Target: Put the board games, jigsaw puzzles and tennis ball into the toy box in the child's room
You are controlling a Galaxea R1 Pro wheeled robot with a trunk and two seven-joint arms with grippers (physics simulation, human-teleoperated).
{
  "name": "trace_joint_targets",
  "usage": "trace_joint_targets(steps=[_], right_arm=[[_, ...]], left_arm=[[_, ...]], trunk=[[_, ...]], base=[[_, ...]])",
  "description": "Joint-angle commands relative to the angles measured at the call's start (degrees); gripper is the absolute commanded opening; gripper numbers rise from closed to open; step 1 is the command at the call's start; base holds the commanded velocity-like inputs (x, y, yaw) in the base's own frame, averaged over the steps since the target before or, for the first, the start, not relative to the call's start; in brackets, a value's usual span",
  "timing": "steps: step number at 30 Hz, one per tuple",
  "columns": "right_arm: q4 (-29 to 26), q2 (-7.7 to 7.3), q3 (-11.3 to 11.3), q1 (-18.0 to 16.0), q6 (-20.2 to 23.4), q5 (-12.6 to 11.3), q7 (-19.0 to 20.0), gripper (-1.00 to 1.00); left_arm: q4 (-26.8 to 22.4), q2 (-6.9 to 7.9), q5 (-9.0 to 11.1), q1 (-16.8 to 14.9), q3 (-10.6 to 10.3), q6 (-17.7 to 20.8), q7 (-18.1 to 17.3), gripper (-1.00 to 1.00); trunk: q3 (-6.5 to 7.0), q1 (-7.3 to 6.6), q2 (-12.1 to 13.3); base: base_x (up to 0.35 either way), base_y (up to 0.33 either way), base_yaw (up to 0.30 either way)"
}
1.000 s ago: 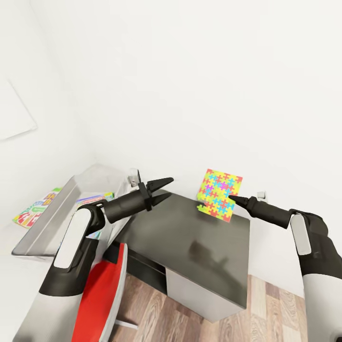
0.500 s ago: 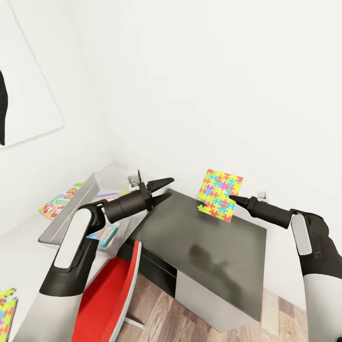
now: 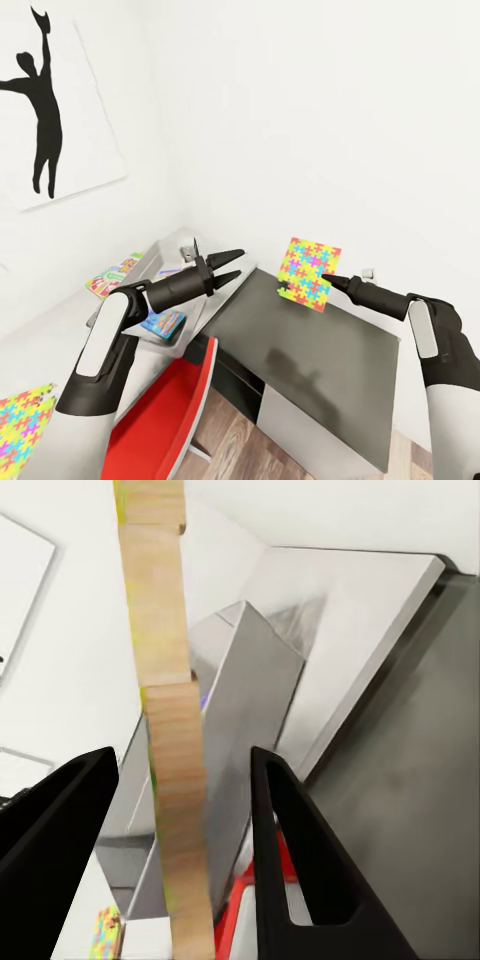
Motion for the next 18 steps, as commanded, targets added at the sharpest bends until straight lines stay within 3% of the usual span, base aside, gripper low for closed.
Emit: trace_joint_targets(steps=[1, 18], right_arm=[[0.0, -0.02, -0.1, 0.0, 0.2, 0.2, 0.4, -1.0], [0.0, -0.15, -0.3, 0.0, 0.2, 0.3, 0.4, -1.0]], left_arm=[[0.0, -0.03, 0.3, -0.1, 0.0, 0.2, 0.3, 1.0], [0.0, 0.27, 0.3, 0.0, 0.5, 0.1, -0.3, 1.0]], trunk=[[-0.03, 0.03, -0.1], [1.23, 0.03, -0.1]], base=[[0.0, 0.0, 0.215], [0.0, 0.0, 0.197]])
